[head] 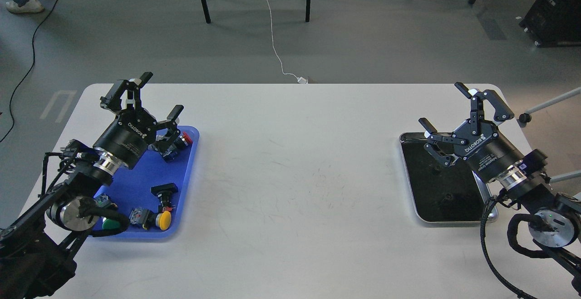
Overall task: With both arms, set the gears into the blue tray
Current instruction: 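Move the right gripper over the dark metal tray, then lower the right gripper into the metal tray and grasp a small black part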
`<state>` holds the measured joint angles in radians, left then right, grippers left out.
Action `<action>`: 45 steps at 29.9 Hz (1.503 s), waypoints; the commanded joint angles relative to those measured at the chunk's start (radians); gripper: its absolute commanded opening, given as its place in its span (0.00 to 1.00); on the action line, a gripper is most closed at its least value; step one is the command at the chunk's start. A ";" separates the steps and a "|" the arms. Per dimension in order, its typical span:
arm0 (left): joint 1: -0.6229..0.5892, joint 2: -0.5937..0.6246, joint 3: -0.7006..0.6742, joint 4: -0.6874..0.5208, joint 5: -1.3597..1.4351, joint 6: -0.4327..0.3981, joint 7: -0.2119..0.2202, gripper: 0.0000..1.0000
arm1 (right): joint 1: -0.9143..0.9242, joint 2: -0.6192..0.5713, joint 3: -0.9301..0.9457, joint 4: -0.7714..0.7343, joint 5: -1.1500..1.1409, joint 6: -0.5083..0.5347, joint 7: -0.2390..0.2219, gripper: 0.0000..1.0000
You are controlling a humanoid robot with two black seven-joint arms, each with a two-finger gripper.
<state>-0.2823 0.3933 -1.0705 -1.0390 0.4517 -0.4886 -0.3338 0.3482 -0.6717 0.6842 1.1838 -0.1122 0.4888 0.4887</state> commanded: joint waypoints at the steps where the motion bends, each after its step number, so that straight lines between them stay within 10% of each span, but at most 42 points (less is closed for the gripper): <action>1: 0.008 0.005 -0.017 0.002 0.013 0.000 -0.002 0.98 | 0.000 -0.008 0.001 -0.012 -0.004 0.000 0.000 0.99; 15: 0.000 0.079 -0.020 0.005 0.030 0.000 -0.019 0.98 | 0.267 -0.239 -0.048 0.020 -0.846 0.000 0.000 0.99; 24: 0.002 0.068 -0.020 -0.004 0.030 0.000 -0.087 0.98 | 0.705 -0.296 -0.572 -0.081 -1.564 0.000 0.000 0.99; 45: 0.002 0.067 -0.023 -0.006 0.030 0.000 -0.091 0.98 | 0.816 0.047 -0.948 -0.374 -1.673 -0.002 0.000 0.80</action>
<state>-0.2805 0.4602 -1.0938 -1.0450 0.4816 -0.4887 -0.4241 1.1645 -0.6479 -0.2388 0.8244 -1.7872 0.4884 0.4886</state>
